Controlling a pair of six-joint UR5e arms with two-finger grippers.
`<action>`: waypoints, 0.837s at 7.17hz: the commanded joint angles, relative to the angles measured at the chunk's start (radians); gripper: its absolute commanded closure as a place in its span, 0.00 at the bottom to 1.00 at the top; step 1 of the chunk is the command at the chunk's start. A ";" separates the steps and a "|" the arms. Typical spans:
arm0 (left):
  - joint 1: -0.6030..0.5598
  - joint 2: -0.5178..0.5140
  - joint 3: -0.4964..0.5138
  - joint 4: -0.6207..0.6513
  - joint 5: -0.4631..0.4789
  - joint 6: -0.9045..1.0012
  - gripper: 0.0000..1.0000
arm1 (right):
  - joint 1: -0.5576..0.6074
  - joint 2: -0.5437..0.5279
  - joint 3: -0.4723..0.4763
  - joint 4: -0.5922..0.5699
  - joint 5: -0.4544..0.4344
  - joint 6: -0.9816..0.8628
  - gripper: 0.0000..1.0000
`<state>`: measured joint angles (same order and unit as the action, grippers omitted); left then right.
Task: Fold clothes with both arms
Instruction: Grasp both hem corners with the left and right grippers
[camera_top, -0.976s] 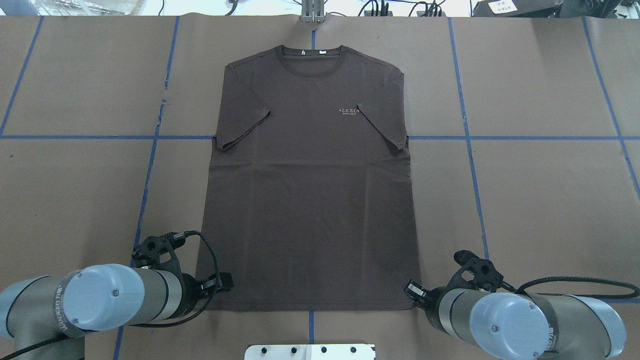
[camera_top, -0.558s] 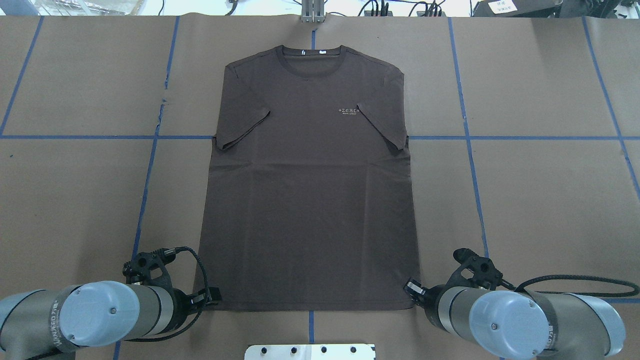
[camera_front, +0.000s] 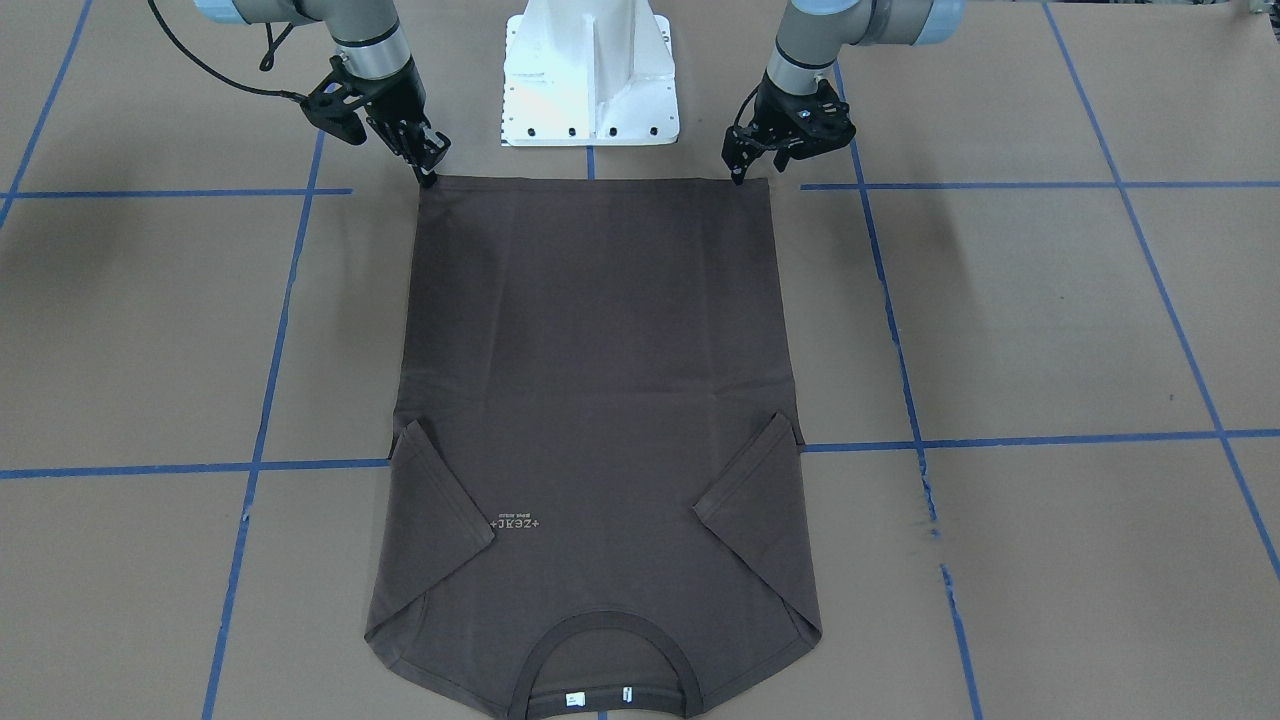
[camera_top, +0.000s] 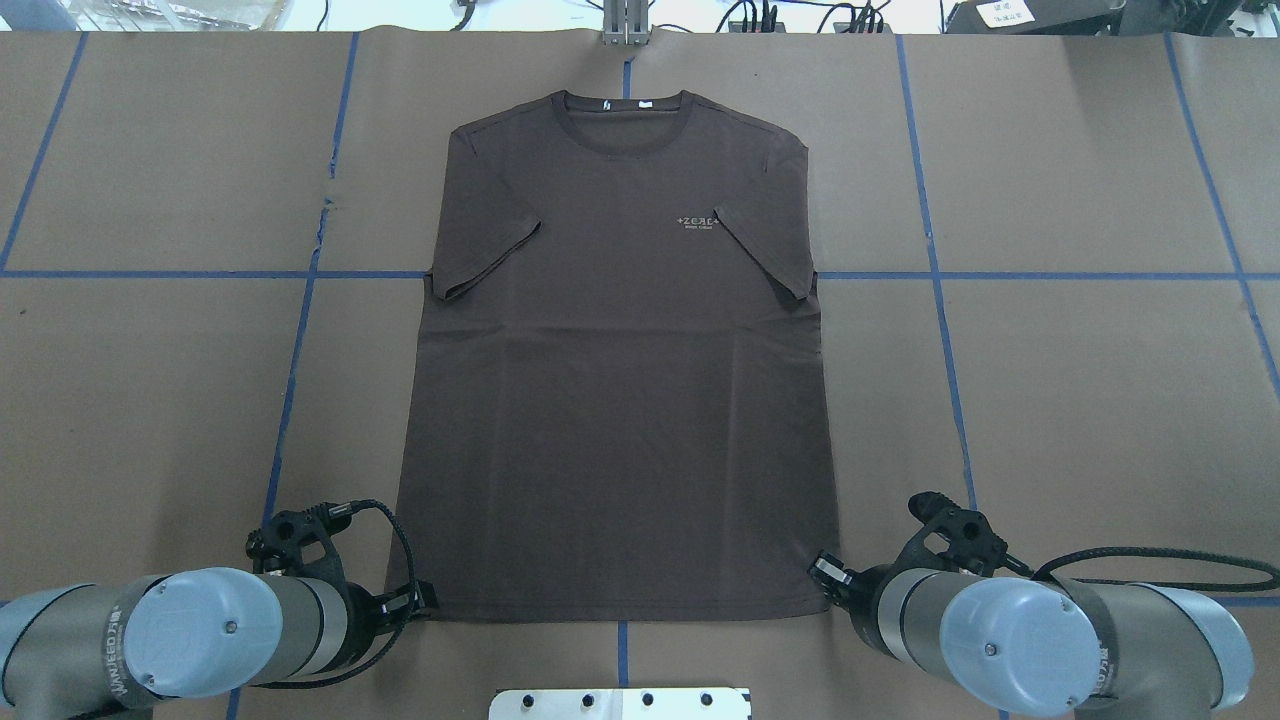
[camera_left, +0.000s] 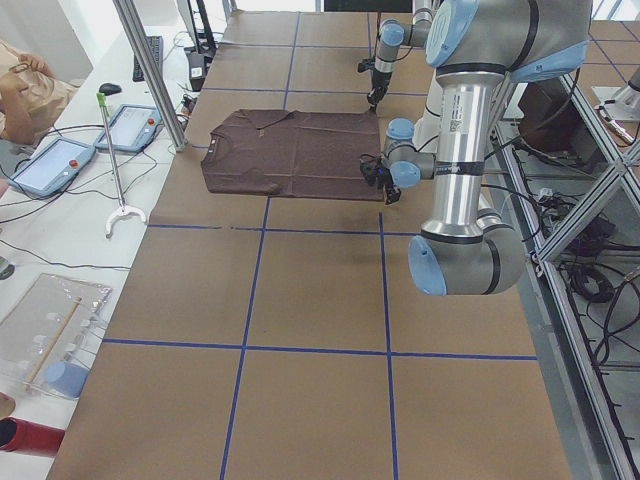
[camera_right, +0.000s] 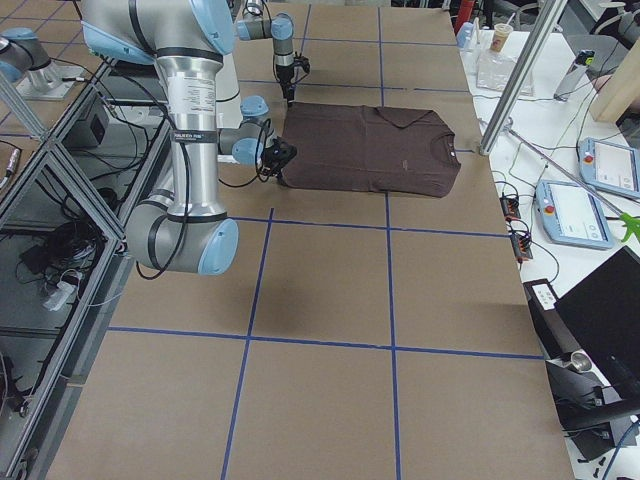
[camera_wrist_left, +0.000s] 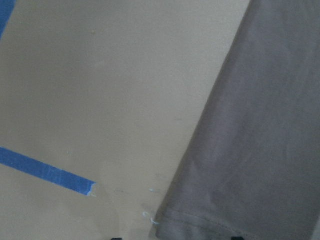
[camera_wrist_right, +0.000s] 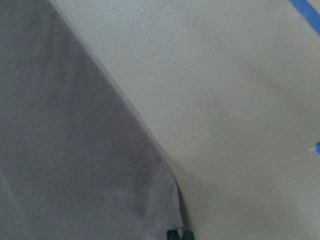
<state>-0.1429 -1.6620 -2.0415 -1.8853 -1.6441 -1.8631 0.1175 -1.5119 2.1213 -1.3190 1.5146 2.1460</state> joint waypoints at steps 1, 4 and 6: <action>0.003 -0.005 0.006 0.000 0.001 0.001 0.37 | 0.001 -0.004 0.000 0.000 -0.002 0.000 1.00; 0.002 -0.004 0.011 0.002 0.001 0.004 0.79 | 0.002 -0.008 0.000 0.000 -0.002 0.000 1.00; 0.002 -0.005 0.006 0.003 0.000 0.013 1.00 | 0.002 -0.010 0.002 0.000 -0.002 0.000 1.00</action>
<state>-0.1414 -1.6663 -2.0341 -1.8832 -1.6432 -1.8553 0.1195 -1.5209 2.1224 -1.3192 1.5125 2.1460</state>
